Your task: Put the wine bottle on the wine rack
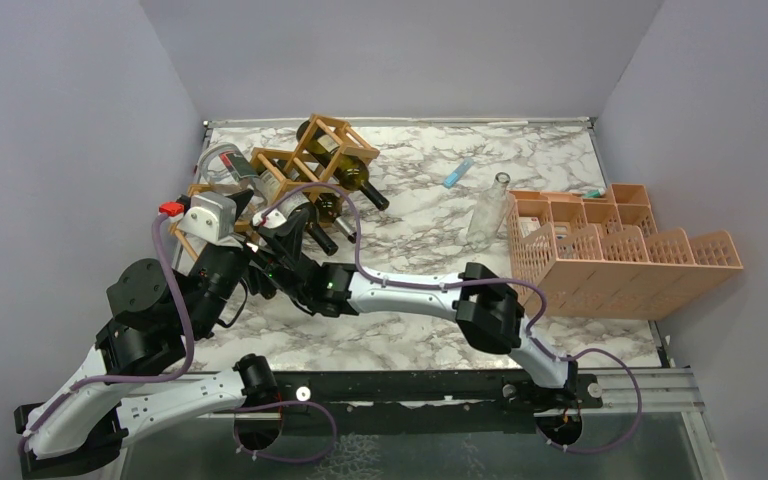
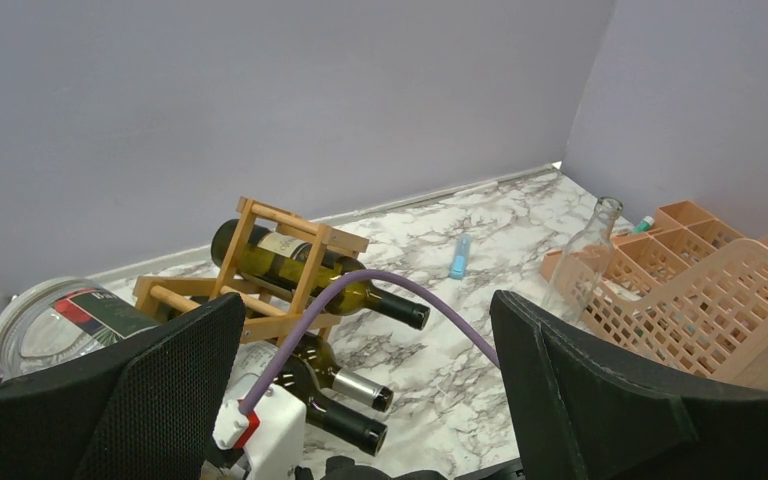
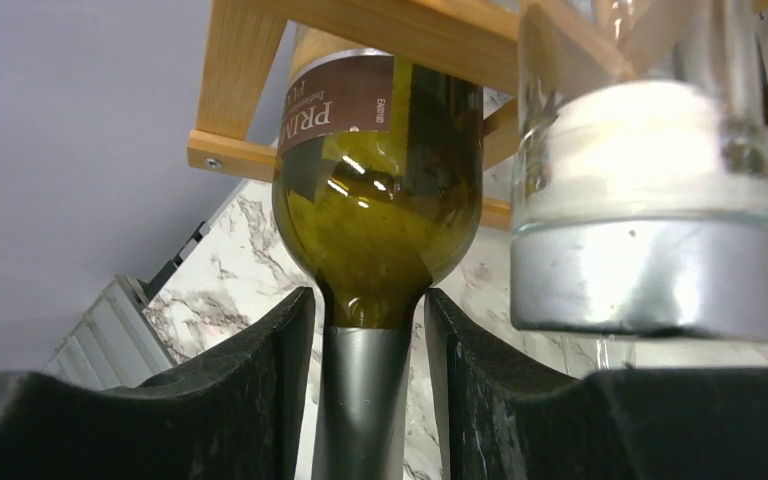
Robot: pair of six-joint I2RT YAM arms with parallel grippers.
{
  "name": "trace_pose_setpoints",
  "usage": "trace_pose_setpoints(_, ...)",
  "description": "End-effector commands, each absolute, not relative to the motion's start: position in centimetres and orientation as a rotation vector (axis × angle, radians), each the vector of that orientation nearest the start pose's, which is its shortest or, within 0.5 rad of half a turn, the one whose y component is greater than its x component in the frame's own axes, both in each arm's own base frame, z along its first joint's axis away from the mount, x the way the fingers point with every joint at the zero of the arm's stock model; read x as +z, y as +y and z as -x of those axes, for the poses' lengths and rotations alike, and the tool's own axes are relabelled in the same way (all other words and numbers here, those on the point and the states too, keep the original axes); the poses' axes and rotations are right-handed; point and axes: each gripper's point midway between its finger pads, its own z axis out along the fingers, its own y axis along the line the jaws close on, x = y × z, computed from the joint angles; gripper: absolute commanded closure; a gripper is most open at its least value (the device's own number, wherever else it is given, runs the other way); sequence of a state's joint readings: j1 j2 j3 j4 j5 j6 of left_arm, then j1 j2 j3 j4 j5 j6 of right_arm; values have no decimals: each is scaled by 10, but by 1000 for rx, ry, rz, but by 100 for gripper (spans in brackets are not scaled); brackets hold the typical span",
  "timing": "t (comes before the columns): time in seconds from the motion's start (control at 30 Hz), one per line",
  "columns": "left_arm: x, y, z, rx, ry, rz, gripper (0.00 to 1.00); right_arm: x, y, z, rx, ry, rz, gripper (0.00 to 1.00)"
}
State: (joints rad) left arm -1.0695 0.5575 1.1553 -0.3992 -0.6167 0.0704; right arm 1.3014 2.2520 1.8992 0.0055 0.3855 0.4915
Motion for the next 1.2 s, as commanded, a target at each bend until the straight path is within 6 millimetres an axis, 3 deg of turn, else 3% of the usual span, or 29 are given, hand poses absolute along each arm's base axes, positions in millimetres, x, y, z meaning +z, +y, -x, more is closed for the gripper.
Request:
trace_pose_setpoints(0.0,443,-108,-180,-402,1396,-258,1,190,628,-228,881,1860,495,53)
trace_pose_setpoints(0.43,450,-109,-176,-431,1383,-270,1,194,634,-232,967,1885,471,61)
trace_pose_setpoints(0.63,456,-109,-176,-432,1375,-271,1,215,631,-232,988,1857,468,53)
trace_pose_setpoints(0.83,473,-108,-170,-462,1340,-279,1,250,616,-215,1097,1800,503,41)
trace_pose_setpoints(1.0,486,-108,-166,-500,1313,-277,1,270,602,-191,1211,1772,565,40)
trace_pose_setpoints(1.17,490,-110,-160,-551,1300,-281,1,278,568,-178,1226,1762,575,40)
